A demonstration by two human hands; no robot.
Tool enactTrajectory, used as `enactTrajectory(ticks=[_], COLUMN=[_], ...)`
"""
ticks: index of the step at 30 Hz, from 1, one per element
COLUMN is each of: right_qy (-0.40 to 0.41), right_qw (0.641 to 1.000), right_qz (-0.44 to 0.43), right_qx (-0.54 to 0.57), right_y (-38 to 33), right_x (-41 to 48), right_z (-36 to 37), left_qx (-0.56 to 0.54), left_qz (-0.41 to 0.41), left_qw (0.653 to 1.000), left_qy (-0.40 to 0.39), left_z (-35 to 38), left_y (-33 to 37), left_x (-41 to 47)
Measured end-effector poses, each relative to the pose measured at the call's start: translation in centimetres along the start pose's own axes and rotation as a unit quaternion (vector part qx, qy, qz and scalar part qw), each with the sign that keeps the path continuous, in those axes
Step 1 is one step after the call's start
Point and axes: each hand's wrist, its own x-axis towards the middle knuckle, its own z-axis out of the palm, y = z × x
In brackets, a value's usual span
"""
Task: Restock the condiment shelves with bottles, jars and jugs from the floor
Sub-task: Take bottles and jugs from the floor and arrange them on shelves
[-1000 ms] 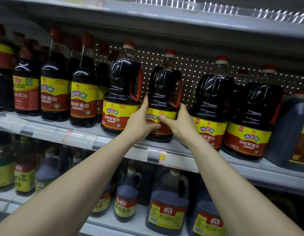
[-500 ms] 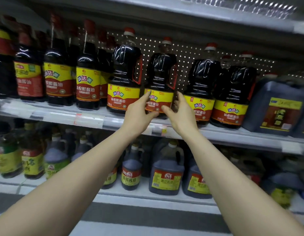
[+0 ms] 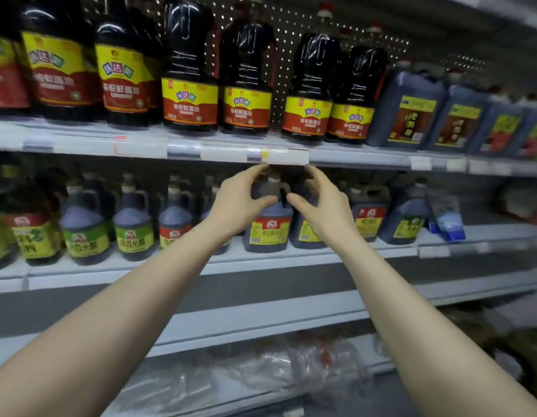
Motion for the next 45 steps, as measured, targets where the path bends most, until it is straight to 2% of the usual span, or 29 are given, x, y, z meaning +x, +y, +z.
enactTrajectory(ticks=[13,21,27,36,45], right_qy=[-0.014,-0.026,0.010,0.065,0.008], right_qw=[0.998,0.995,0.986,0.961,0.930], right_qz=[0.020,0.082,0.151,0.266,0.366], right_qx=[-0.051,-0.057,-0.073,-0.041,-0.018], right_y=[6.9,9.5,8.8,7.5,10.3], right_x=[-8.4,-15.3,-20.3,-27.2,-32.5], right_z=[-3.8,-3.2,-0.1,7.8,14.6], left_qx=[-0.012,-0.050,-0.064,-0.090,-0.100], left_qz=[0.003,-0.028,-0.011,0.031,-0.039], left_qw=[0.997,0.986,0.970,0.933,0.899], left_qy=[-0.071,-0.154,-0.233,-0.347,-0.424], left_z=[7.5,9.8,9.4,9.5,13.0], left_y=[2.8,0.8,-2.5,-9.6,-17.0], left_x=[-6.0,-11.1,-14.3,-18.9,-26.1])
